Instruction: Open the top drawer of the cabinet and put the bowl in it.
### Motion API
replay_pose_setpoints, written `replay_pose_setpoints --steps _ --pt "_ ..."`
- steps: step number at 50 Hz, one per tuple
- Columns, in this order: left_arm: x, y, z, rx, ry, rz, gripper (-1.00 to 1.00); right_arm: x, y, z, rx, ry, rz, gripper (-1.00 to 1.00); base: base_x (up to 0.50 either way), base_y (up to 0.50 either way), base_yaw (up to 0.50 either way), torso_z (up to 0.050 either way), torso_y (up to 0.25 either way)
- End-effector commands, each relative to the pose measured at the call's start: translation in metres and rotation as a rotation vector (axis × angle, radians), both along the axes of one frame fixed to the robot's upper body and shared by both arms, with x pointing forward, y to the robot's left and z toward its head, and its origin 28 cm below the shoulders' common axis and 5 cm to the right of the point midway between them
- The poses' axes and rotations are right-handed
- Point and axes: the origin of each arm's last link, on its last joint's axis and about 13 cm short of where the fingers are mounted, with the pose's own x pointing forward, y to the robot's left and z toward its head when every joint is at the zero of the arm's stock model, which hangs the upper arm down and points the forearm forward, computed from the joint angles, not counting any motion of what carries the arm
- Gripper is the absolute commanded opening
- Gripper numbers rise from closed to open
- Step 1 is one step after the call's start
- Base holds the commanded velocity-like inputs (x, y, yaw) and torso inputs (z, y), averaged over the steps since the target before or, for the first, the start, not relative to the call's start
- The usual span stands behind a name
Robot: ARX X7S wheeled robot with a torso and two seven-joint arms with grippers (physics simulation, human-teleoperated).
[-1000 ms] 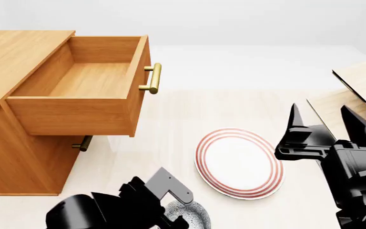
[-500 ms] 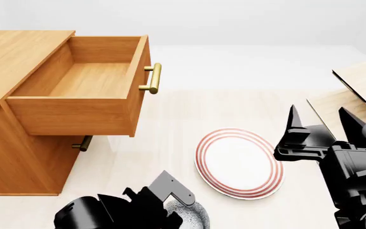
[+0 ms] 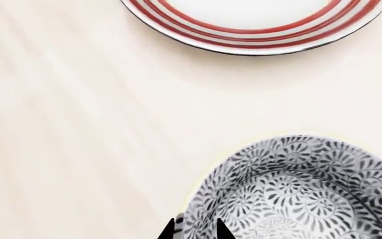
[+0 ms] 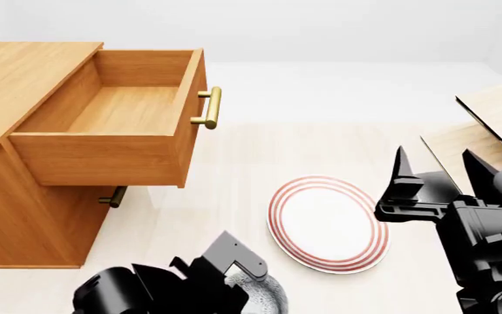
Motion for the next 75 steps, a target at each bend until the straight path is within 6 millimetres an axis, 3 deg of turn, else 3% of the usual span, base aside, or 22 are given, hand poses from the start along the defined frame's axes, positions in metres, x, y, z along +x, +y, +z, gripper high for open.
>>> replay_pose_setpoints --steps 1,14,32,38,60,75 --pt "0.006 0.001 0.014 -0.017 -0.080 0.023 -1.00 0.001 0.000 0.000 0.000 0.001 0.000 1.00 0.00 0.00 0.00 0.000 0.000" --pt "0.006 0.003 0.061 -0.119 -0.191 0.029 -1.00 -0.003 0.001 0.006 0.001 -0.014 0.001 1.00 0.00 0.00 0.00 0.000 0.000" --pt "0.001 0.004 0.078 -0.140 -0.227 0.030 -1.00 -0.008 0.001 0.013 -0.002 -0.035 -0.003 1.00 0.00 0.00 0.00 0.000 0.000" --pt "-0.005 0.001 0.091 -0.172 -0.272 -0.007 -1.00 -0.009 0.000 0.015 -0.002 -0.041 -0.008 1.00 0.00 0.00 0.00 0.000 0.000" --pt "-0.027 -0.004 0.160 -0.324 -0.434 -0.060 -1.00 -0.026 -0.014 0.038 0.003 -0.113 -0.094 1.00 0.00 0.00 0.00 0.000 0.000" --pt "-0.031 -0.001 0.229 -0.431 -0.587 -0.013 -1.00 -0.037 -0.021 0.040 0.013 -0.141 -0.128 1.00 0.00 0.00 0.00 0.000 0.001"
